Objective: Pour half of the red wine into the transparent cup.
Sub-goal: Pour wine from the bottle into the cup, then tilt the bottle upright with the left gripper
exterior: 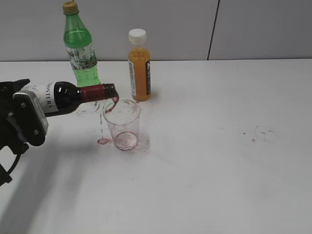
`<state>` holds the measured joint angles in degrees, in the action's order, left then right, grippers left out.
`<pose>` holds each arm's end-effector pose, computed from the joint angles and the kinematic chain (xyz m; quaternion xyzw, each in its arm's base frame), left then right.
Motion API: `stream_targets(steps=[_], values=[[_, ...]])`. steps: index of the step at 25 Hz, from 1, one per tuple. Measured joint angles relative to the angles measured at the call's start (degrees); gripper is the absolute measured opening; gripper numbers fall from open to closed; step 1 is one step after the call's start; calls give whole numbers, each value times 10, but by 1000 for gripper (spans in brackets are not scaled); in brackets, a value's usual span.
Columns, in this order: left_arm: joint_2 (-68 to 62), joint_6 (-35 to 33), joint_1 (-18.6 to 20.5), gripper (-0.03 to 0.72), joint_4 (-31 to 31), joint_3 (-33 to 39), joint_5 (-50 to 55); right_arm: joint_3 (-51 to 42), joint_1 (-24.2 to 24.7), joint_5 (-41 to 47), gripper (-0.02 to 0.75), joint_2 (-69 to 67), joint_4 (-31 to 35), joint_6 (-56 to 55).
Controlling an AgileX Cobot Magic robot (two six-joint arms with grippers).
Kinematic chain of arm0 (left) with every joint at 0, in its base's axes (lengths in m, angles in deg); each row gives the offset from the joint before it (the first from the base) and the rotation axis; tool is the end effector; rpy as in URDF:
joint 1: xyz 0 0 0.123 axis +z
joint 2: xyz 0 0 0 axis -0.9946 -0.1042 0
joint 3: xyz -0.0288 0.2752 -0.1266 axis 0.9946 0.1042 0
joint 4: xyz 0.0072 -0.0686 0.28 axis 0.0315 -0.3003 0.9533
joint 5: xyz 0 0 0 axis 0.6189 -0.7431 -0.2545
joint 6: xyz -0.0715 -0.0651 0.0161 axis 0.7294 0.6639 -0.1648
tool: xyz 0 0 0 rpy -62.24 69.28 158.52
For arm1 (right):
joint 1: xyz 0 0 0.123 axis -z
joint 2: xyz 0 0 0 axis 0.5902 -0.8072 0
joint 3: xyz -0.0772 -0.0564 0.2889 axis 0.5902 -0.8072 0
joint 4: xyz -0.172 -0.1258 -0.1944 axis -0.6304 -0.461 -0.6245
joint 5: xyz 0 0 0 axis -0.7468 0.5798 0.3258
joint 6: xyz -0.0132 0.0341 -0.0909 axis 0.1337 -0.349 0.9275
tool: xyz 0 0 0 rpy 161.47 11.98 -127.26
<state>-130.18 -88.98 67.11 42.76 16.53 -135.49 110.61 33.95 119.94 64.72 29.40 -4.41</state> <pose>0.2666 -0.0574 0.1275 0.5160 0.5645 0.4055 0.5007 0.0136 0.0076 0.2933 -0.0178 0.8478 0.0517 0.5275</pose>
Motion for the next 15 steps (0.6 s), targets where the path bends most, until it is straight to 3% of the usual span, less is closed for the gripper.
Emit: stream_targets(steps=[15], values=[[-3, -36, 0, 544, 3, -4, 0, 0, 0, 0, 571, 0, 0, 0]])
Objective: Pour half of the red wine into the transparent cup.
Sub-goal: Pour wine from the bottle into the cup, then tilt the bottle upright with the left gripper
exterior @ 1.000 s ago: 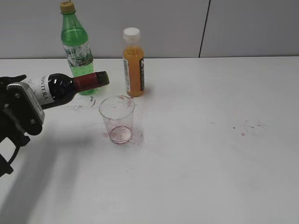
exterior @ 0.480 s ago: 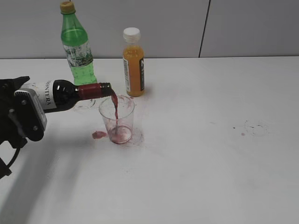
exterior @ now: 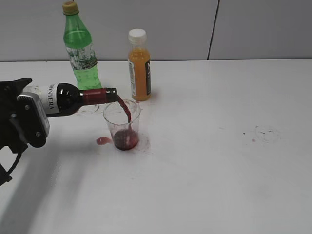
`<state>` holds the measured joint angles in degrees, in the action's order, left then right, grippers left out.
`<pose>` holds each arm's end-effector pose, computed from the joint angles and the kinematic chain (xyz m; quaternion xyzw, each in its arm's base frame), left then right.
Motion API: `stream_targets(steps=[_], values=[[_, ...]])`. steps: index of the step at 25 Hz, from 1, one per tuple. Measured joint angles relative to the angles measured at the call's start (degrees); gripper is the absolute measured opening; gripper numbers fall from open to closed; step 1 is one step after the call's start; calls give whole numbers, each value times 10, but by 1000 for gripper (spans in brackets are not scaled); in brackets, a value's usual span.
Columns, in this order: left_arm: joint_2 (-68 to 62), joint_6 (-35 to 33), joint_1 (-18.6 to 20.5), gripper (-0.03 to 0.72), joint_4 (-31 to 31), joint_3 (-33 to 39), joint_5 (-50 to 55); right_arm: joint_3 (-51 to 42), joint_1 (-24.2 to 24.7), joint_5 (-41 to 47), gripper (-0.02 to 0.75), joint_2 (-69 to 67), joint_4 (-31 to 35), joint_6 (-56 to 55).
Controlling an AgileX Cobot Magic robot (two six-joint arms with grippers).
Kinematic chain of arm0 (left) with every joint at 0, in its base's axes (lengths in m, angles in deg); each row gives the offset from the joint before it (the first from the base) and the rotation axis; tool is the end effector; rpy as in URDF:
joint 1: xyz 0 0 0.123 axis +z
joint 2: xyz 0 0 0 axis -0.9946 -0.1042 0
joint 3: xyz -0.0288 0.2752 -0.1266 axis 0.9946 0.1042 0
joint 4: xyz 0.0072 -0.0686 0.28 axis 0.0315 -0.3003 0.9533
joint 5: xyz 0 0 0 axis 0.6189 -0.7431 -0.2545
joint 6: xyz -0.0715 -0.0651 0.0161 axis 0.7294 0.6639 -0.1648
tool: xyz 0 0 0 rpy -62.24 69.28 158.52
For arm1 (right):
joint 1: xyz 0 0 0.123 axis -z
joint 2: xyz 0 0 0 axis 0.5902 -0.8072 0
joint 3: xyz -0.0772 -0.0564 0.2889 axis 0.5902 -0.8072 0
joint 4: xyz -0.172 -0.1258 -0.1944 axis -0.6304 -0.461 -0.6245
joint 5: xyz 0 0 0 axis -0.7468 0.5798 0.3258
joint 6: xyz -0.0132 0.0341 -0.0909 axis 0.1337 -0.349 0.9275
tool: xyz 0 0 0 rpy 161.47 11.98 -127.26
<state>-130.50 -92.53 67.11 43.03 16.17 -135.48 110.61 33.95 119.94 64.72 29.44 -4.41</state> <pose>0.2683 -0.0584 0.1272 0.5346 0.5466 0.4202 0.4888 0.0136 0.0076 0.2933 -0.0179 0.8478 0.0520 0.5275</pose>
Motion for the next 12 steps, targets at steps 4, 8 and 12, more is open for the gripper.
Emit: stream_targets(steps=[4, 8, 12], values=[[0, -6, 0, 544, 0, -1, 0, 0, 0, 0, 571, 0, 0, 0], [0, -7, 0, 544, 0, -1, 0, 0, 0, 0, 571, 0, 0, 0], [0, -9, 0, 544, 0, -1, 0, 0, 0, 0, 571, 0, 0, 0]])
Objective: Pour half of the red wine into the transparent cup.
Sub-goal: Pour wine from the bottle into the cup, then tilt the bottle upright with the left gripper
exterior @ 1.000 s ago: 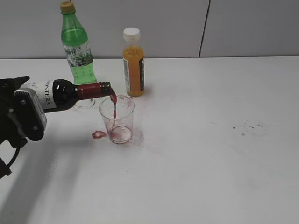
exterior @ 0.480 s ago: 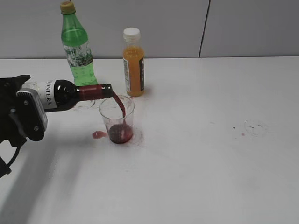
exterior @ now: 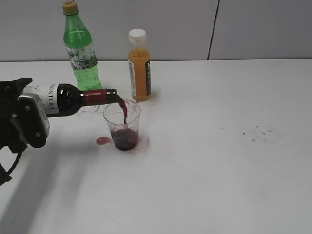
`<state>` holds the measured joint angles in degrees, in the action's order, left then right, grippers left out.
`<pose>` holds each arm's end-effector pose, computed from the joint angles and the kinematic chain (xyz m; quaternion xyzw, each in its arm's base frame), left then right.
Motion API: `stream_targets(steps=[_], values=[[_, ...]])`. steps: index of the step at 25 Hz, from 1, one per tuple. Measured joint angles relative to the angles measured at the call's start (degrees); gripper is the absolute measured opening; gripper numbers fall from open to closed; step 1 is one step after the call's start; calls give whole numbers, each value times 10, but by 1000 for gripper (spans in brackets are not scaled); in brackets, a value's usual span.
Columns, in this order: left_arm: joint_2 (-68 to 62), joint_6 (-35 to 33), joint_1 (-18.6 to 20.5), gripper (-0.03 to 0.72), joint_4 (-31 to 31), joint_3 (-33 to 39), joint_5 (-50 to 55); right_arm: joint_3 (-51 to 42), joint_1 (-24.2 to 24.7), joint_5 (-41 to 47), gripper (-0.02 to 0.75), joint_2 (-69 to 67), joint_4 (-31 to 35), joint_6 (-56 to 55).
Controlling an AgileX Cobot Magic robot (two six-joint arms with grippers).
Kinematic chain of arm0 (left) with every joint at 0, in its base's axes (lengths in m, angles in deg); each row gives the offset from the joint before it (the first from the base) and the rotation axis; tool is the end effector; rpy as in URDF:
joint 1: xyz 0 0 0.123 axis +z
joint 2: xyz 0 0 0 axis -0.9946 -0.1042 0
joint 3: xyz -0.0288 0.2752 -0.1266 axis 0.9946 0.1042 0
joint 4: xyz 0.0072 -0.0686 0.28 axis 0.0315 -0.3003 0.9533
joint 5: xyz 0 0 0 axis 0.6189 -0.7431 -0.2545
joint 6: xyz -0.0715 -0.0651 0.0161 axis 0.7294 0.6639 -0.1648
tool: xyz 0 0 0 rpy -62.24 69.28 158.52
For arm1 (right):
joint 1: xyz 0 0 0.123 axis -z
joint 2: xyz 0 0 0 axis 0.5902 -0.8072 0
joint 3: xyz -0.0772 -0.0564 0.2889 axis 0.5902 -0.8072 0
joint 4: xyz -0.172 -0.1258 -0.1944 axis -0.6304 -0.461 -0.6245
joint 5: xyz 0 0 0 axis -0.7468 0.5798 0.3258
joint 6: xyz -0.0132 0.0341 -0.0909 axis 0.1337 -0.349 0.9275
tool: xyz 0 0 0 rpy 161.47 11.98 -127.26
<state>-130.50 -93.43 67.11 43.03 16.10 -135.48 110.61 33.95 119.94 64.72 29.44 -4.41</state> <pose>0.2686 -0.0585 0.1274 0.5385 0.5422 0.4242 0.4859 0.0136 0.0076 0.2933 -0.0179 0.8478 0.0520 0.5275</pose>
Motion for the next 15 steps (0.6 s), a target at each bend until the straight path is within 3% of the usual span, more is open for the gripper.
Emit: stream_targets(steps=[15], values=[[0, -18, 0, 544, -6, 0, 0, 0, 0, 0, 571, 0, 0, 0]])
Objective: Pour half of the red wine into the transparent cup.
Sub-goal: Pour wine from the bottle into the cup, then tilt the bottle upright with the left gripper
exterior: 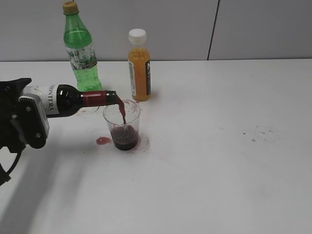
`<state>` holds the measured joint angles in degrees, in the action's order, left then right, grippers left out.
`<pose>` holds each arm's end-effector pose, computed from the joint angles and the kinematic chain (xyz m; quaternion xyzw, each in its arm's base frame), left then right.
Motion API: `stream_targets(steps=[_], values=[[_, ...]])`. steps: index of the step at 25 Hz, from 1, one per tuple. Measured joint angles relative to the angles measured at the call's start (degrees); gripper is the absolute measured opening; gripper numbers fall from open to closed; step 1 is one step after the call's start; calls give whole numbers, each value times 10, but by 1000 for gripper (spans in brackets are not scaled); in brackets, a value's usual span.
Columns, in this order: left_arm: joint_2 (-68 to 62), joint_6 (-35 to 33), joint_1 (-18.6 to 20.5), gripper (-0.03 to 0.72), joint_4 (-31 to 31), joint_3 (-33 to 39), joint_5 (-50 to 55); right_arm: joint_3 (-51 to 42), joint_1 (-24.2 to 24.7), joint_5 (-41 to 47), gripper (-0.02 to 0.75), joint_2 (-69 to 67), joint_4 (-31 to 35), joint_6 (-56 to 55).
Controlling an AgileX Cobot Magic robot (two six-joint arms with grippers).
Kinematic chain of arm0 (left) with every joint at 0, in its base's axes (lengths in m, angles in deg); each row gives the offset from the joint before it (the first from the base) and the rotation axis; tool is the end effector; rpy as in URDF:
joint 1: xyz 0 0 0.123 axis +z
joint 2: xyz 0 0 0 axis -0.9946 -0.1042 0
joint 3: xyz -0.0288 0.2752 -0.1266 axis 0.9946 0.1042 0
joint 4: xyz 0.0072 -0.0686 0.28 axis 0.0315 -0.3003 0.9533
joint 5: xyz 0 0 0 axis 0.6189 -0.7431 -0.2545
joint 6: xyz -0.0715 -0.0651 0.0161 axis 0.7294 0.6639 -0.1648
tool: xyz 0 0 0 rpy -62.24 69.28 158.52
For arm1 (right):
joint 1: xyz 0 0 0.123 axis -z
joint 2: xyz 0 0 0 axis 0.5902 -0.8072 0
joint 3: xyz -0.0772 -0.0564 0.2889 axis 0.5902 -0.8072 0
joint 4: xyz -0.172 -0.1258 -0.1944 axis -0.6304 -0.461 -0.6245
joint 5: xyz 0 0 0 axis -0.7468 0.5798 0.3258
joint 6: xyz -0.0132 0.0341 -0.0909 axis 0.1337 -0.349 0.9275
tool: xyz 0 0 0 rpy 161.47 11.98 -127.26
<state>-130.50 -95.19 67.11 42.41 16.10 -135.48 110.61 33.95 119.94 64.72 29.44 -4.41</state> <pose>0.2687 -0.0575 0.1273 0.5435 0.5375 0.4331 0.4776 0.0136 0.0076 0.2933 -0.0179 0.8478 0.0520 0.5275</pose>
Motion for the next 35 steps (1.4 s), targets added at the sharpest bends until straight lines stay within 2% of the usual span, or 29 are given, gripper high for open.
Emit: stream_targets(steps=[35], values=[[0, -8, 0, 544, -9, 0, -4, 0, 0, 0, 571, 0, 0, 0]])
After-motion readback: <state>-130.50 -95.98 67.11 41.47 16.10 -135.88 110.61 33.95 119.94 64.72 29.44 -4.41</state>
